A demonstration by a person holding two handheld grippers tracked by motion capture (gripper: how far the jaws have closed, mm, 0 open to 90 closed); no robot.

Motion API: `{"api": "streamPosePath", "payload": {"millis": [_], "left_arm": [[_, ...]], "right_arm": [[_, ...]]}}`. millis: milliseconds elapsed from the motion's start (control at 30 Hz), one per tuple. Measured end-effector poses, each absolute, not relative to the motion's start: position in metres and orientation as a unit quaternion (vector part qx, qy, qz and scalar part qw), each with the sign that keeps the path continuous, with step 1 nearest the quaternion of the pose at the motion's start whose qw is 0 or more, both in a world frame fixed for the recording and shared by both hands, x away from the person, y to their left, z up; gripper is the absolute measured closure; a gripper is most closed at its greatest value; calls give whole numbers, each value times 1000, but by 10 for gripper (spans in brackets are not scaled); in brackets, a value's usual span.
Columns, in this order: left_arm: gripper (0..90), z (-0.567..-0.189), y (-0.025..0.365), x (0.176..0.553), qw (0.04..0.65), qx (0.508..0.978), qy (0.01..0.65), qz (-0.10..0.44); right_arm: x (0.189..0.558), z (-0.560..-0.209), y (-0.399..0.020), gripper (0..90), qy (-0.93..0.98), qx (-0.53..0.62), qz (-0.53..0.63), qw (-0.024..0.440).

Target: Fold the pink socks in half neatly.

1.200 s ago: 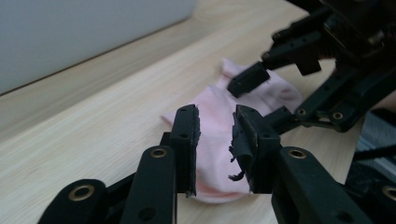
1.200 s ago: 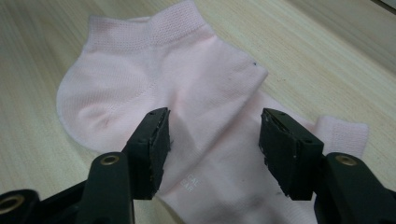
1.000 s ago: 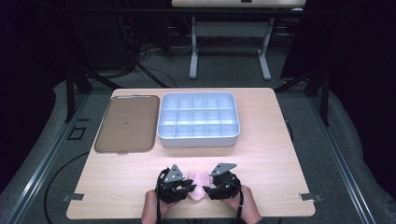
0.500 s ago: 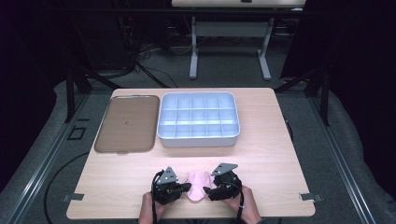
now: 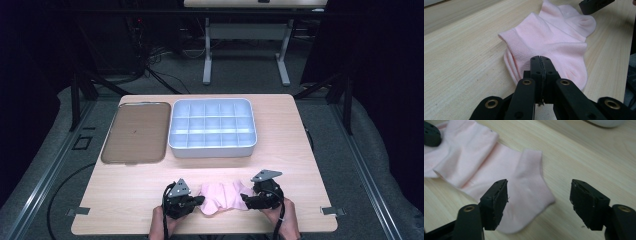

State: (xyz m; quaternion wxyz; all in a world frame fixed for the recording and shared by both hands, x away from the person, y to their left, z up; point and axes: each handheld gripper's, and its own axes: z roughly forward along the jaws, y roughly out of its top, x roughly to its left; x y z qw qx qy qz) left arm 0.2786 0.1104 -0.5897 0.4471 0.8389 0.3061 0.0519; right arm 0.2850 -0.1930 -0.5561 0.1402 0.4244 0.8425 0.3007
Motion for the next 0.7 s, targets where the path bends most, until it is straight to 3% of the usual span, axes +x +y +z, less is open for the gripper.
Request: {"api": "streamPosePath", "payload": {"millis": [200, 567, 700], "left_arm": [[889, -590, 111, 279, 447, 839, 307, 47], [889, -590, 110, 279, 447, 839, 305, 52], [889, -590, 110, 279, 447, 839, 305, 52]], "right_arm": [[282, -554, -209, 336, 833, 445, 295, 145], [285, -556, -214, 483, 826, 458, 297, 138], [288, -558, -211, 468, 817, 468, 314, 122]]}}
